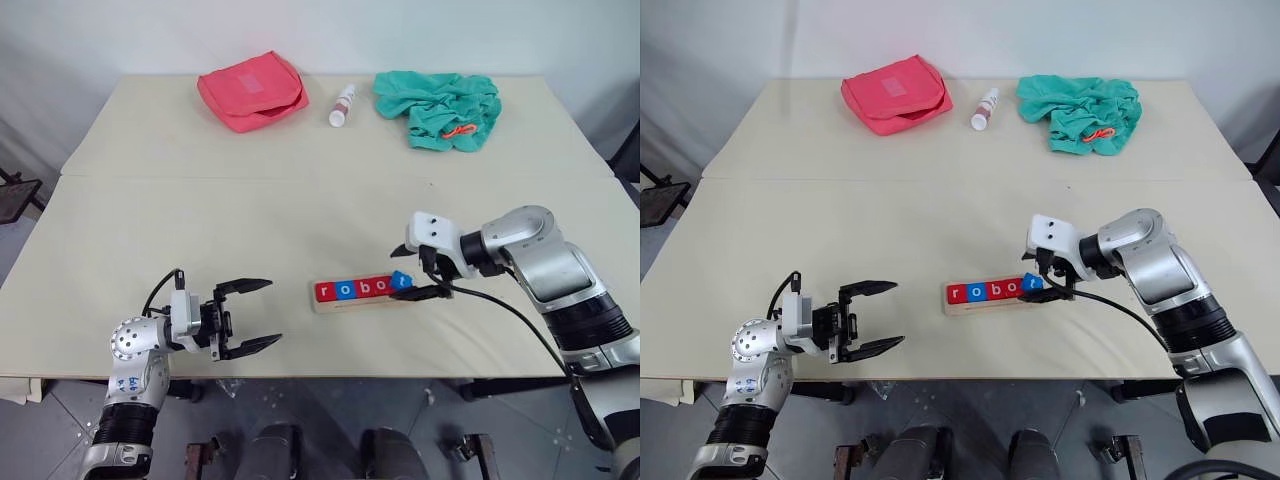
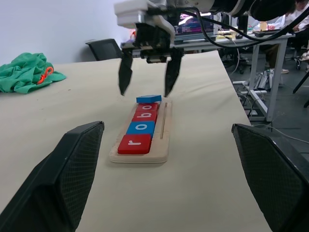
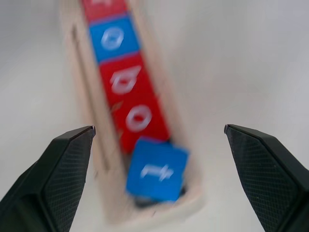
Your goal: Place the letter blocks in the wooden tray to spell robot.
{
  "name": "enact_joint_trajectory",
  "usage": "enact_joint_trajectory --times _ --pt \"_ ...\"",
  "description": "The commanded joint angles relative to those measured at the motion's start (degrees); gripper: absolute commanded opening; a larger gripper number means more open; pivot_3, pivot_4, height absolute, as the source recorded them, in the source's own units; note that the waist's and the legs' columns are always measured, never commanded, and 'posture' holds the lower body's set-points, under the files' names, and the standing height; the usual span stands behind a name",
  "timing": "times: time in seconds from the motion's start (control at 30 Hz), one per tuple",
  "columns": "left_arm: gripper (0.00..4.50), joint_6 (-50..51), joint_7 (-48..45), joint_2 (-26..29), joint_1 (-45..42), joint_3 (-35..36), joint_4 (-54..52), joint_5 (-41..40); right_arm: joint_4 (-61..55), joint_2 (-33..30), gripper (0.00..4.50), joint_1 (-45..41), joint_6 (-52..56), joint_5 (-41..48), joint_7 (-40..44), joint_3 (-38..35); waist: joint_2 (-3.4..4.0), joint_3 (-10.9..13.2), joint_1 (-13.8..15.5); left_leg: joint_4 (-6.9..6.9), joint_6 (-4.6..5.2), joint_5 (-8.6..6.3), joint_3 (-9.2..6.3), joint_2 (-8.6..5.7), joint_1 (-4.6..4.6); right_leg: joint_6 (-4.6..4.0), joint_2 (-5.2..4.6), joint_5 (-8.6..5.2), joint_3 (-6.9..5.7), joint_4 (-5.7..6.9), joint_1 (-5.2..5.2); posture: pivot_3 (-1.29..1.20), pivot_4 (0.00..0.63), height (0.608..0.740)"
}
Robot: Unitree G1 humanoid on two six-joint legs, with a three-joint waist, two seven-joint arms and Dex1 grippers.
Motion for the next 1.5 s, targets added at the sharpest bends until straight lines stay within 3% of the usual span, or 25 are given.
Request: enact_joint_trajectory --times 0.03,0.1,0.23,0.57,1.2,1.5 --pt "4.50 -0.9 -0.3 -0.1 -0.1 0.3 0.0 -0.3 -0.1 0.5 4.48 -0.9 -0.2 0.7 -1.6 -2.0 0.00 0.0 0.0 0.00 0.00 0.00 -0.01 -0.01 0.00 0.00 0.00 0.00 0.00 0.01 0.00 0.00 0.150 0.740" --pt "4.50 -0.9 -0.2 -0.1 -0.1 0.3 0.0 -0.3 0.1 0.6 4.48 -0.8 -0.2 0.8 -1.8 -2.0 0.00 0.0 0.0 0.00 0.00 0.00 -0.01 -0.01 0.00 0.00 0.00 0.00 0.00 0.00 0.00 0.00 0.150 0.740" --pt "4.50 -0.9 -0.1 0.0 0.3 0.3 -0.4 -0.2 0.6 0.9 3.65 -0.8 -0.3 1.3 -2.1 -2.0 0.00 0.0 -0.1 -0.01 0.00 0.00 0.01 0.00 0.00 0.00 0.00 0.00 0.00 0.01 0.00 0.00 0.150 0.740" --pt "4.50 -0.9 0.2 0.1 0.6 0.5 -0.6 -0.3 1.2 1.1 0.04 -1.7 0.0 2.4 -1.8 -1.8 0.00 0.0 -0.1 -0.01 0.00 0.00 0.01 0.00 0.00 0.00 0.00 0.00 -0.01 0.01 0.00 0.00 0.150 0.740" --pt "4.50 -1.1 0.4 0.1 1.1 0.3 -1.1 -0.3 1.7 -2.4 0.01 3.3 -4.7 -0.7 1.1 0.4 0.00 0.0 0.0 0.00 0.00 0.00 0.03 0.00 0.01 0.00 0.00 0.00 0.00 0.00 0.00 0.00 0.150 0.740" --pt "4.50 -1.0 0.4 0.1 0.9 0.2 -1.0 -0.2 -5.1 -4.0 0.01 2.9 1.2 3.9 1.8 -3.6 0.00 0.0 0.1 0.00 0.00 0.00 0.01 0.00 0.00 0.00 0.00 0.00 0.00 -0.01 0.00 0.00 0.150 0.740"
